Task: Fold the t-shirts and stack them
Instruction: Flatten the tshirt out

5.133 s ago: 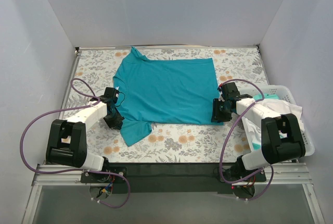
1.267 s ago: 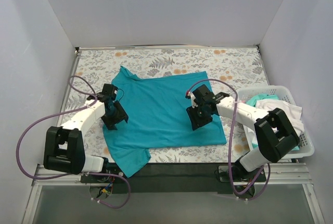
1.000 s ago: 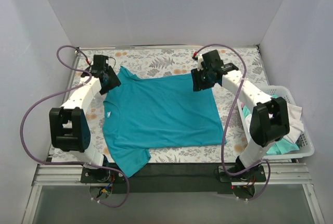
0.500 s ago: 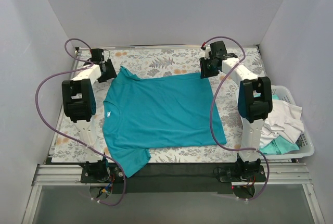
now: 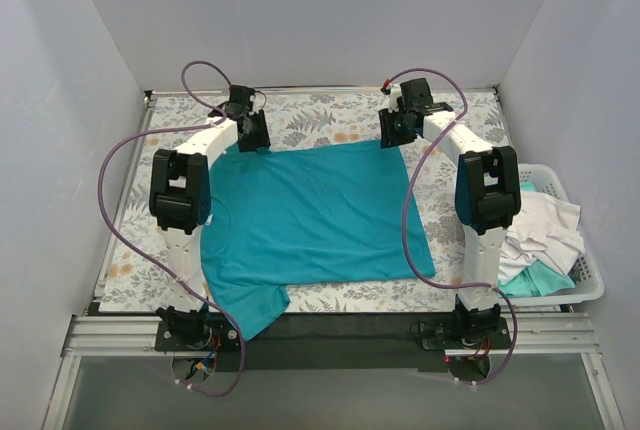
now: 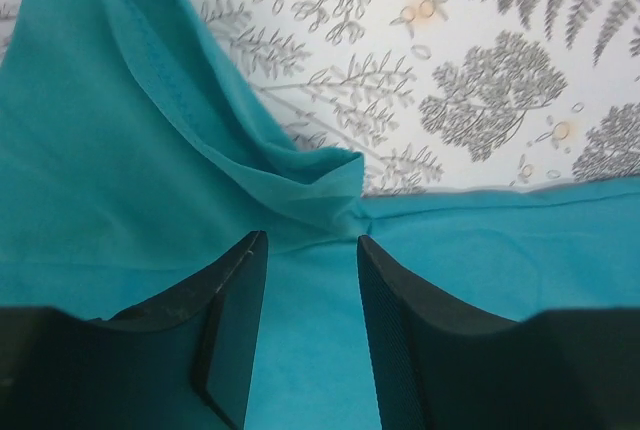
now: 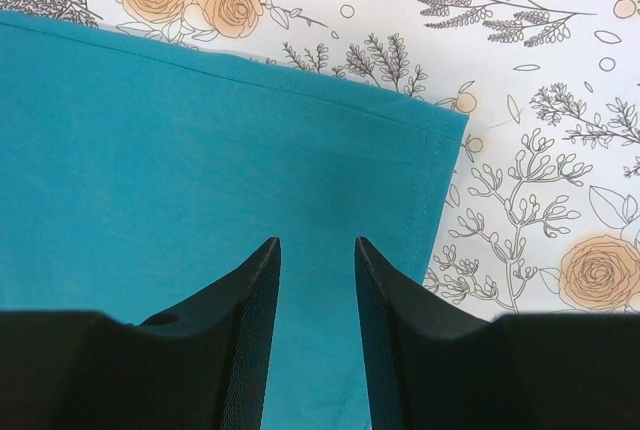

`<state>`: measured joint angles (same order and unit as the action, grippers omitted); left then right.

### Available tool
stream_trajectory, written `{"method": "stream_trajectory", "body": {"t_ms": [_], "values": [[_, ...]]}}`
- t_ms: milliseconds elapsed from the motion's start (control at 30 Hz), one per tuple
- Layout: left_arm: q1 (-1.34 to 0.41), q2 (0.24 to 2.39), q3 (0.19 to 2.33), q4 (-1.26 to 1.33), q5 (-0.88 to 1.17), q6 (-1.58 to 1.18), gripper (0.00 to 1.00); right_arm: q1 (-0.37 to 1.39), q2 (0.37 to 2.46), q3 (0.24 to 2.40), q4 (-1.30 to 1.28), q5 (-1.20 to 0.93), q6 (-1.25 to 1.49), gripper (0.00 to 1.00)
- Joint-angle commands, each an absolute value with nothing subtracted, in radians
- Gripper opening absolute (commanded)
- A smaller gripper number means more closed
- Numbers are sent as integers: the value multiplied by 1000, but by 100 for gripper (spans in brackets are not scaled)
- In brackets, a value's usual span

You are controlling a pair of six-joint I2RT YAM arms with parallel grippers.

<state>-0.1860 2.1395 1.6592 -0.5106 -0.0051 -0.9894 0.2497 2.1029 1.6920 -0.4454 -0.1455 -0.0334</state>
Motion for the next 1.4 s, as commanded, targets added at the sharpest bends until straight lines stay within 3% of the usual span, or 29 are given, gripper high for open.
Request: {"method": "stream_trajectory", "body": {"t_ms": [0,433,633,900,1167,1367], "values": [[-172,2174,1744,-575,-69,-1015,39,250,2046,1687,-400,-161,-40,37],[-192,2349,1976,-482,-64,-1072,33,250,2052,1672,-379,-155,-41,37],[-190,2378,2034,-428,-81,-1118,36,247,2051,1672,-368,-143,-44,37],[-71,2099,1697,-327,-92,-1101,54,199,2085,1690,-367,-146,-58,37],[33,2022,1508,-290,-38,-918,57,161,2186,1787,-364,-179,-94,37],[54,2051,1514,-285,30,-864,56,156,2224,1815,-362,-206,-103,38]]}}
